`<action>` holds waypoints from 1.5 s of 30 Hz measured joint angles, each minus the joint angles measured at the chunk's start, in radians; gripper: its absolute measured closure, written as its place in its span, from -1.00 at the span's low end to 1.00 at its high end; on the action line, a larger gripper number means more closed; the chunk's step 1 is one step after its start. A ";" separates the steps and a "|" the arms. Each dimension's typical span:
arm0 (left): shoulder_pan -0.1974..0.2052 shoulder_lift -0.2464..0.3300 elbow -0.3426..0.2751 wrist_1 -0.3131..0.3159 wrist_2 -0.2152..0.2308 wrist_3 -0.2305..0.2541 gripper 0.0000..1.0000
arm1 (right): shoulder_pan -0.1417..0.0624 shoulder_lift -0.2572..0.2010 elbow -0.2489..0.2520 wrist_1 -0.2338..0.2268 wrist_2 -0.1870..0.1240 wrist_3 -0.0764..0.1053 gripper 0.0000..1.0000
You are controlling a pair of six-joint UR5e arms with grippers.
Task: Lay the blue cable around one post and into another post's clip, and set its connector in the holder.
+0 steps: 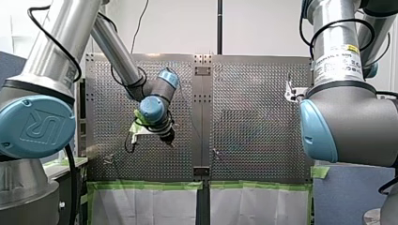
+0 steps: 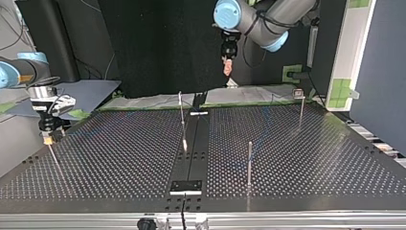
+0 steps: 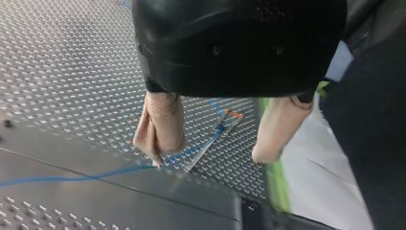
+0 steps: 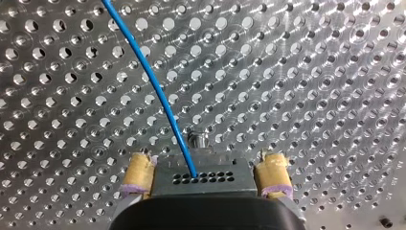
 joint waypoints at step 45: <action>0.008 -0.015 -0.180 0.386 0.012 0.062 -0.98 | 0.000 0.000 0.000 0.000 -0.001 -0.002 -0.98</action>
